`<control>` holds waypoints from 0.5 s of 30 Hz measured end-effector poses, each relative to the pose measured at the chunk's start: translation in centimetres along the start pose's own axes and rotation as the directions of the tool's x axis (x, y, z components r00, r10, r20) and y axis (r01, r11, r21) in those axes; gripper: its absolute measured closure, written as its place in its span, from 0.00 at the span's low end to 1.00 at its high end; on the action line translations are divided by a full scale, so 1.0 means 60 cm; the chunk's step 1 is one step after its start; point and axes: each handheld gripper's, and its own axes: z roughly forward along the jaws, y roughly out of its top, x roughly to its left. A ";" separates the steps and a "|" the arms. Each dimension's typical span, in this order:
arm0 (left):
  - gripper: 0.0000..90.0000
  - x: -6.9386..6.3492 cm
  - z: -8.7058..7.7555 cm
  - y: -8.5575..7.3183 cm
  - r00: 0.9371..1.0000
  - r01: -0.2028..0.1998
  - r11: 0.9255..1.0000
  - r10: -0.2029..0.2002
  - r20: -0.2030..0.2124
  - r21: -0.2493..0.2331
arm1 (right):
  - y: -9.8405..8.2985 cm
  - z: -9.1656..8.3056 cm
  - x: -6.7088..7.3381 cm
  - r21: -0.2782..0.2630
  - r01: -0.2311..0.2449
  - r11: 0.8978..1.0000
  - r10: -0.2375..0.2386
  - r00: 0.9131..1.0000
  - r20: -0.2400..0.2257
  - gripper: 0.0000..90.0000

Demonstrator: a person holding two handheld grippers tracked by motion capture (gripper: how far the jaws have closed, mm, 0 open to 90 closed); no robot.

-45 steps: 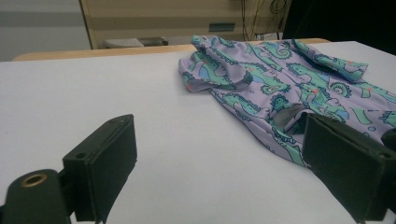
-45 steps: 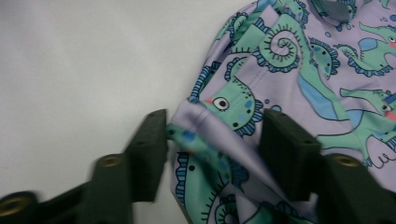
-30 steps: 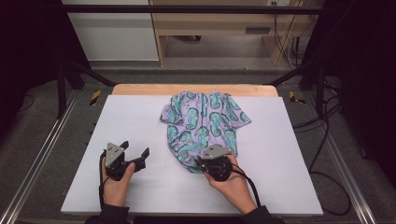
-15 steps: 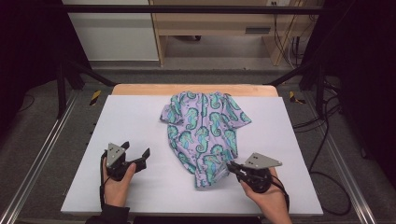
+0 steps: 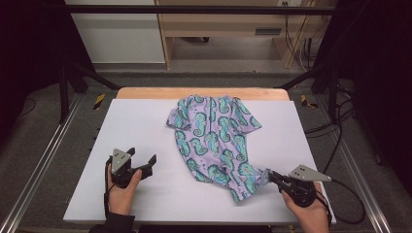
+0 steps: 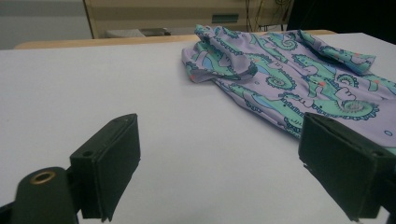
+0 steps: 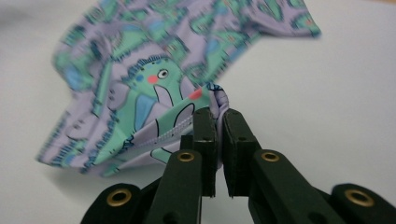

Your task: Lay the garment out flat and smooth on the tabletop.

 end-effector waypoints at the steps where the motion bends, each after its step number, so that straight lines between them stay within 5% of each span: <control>1: 0.14 0.000 0.000 0.000 1.000 0.000 1.000 0.000 -0.001 0.001 | -0.007 0.003 -0.006 0.013 -0.007 1.000 0.007 1.000 0.016 0.94; 4: 0.14 0.000 0.000 0.000 1.000 -0.001 1.000 0.001 -0.001 0.003 | -0.022 0.013 -0.019 0.037 -0.038 0.999 0.036 0.999 0.030 0.91; 7: 0.14 -0.001 0.001 -0.001 1.000 -0.002 1.000 0.002 0.001 0.007 | -0.016 0.008 -0.015 0.006 -0.038 0.999 0.038 0.999 0.012 0.75; 9: 0.14 -0.002 0.002 -0.001 1.000 -0.004 1.000 0.004 0.002 0.009 | -0.002 0.002 -0.005 -0.019 -0.028 0.999 0.028 1.000 0.010 0.63; 15: 0.14 -0.003 0.002 -0.001 1.000 -0.004 1.000 0.004 0.004 0.009 | 0.040 0.002 0.038 -0.046 0.033 0.998 -0.034 0.999 -0.021 0.48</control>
